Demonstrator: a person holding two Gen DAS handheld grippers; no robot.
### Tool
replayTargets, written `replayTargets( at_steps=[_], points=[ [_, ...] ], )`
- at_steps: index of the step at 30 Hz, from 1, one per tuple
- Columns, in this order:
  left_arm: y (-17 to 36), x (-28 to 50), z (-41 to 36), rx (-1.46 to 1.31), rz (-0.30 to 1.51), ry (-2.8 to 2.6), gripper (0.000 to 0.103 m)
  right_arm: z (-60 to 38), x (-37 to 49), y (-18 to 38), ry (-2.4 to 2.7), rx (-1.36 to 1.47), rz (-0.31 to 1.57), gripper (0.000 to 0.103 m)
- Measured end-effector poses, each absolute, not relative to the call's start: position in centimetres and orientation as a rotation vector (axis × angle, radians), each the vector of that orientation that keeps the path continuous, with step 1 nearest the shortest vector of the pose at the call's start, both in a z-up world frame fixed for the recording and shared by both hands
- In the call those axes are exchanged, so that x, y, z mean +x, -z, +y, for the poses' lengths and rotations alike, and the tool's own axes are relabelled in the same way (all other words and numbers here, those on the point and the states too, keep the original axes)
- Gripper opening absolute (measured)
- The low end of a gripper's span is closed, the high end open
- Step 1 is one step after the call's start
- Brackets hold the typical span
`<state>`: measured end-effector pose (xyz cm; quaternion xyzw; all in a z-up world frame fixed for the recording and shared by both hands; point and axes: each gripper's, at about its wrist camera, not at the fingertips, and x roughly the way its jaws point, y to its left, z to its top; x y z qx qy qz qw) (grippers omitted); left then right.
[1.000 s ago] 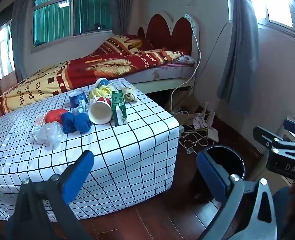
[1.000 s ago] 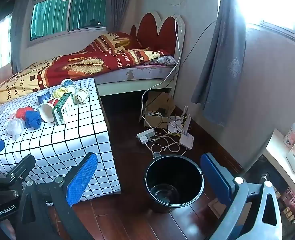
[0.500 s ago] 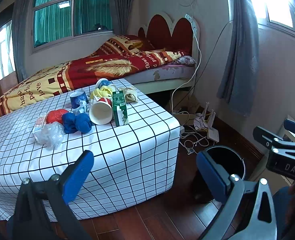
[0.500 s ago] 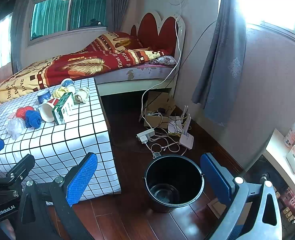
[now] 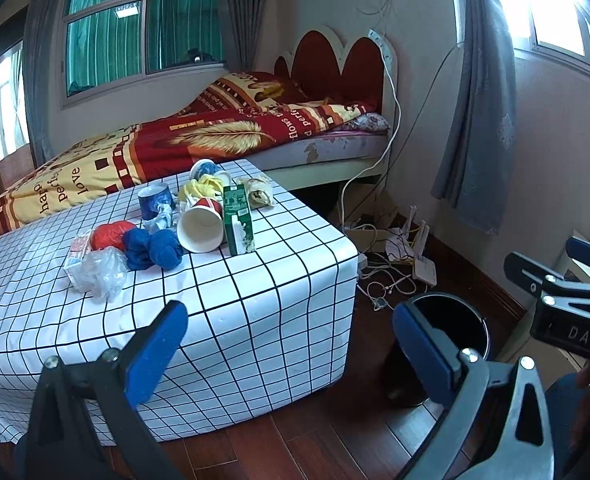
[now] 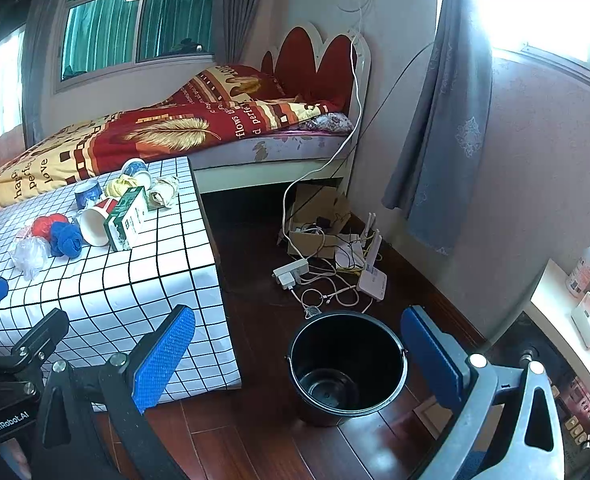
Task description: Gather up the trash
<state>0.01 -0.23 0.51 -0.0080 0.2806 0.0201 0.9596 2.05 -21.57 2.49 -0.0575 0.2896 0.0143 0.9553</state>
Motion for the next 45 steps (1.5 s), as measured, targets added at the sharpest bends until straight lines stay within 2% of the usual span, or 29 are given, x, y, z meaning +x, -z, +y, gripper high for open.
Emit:
replayTargets(
  at_steps=[45],
  points=[
    [-0.68, -0.27, -0.07, -0.023, 0.576, -0.038, 0.103, -20.97, 2.33, -2.95, -0.033, -0.132, 0.585, 0.103]
  ],
)
